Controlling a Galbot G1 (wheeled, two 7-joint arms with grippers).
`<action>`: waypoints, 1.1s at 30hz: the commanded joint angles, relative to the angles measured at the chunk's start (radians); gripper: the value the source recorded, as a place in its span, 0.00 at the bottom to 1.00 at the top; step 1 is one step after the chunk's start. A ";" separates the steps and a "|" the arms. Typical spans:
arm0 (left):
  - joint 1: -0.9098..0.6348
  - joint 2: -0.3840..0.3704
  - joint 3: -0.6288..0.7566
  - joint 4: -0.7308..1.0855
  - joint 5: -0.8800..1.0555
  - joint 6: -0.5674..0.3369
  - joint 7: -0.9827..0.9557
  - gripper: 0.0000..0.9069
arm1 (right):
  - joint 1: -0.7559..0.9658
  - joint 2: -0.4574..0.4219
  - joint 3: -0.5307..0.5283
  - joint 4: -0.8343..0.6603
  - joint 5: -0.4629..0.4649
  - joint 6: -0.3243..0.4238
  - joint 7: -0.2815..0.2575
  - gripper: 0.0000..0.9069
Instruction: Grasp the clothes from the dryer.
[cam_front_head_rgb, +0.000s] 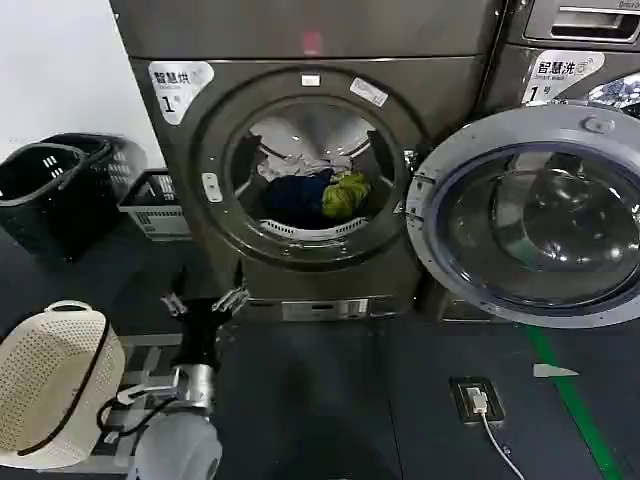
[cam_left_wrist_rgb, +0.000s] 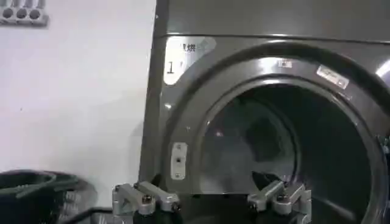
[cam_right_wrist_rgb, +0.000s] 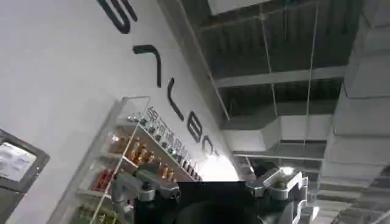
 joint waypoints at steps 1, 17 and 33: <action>0.003 -0.003 0.001 -0.001 0.011 -0.001 -0.010 1.00 | 0.002 -0.002 -0.003 -0.001 -0.002 0.000 -0.010 1.00; -0.008 -0.024 -0.007 0.004 0.019 0.002 -0.003 1.00 | 0.010 -0.005 0.002 -0.008 0.022 0.005 -0.006 1.00; -0.010 -0.017 -0.056 0.002 0.016 0.004 0.017 1.00 | 0.017 -0.011 -0.006 -0.010 0.027 0.009 -0.010 1.00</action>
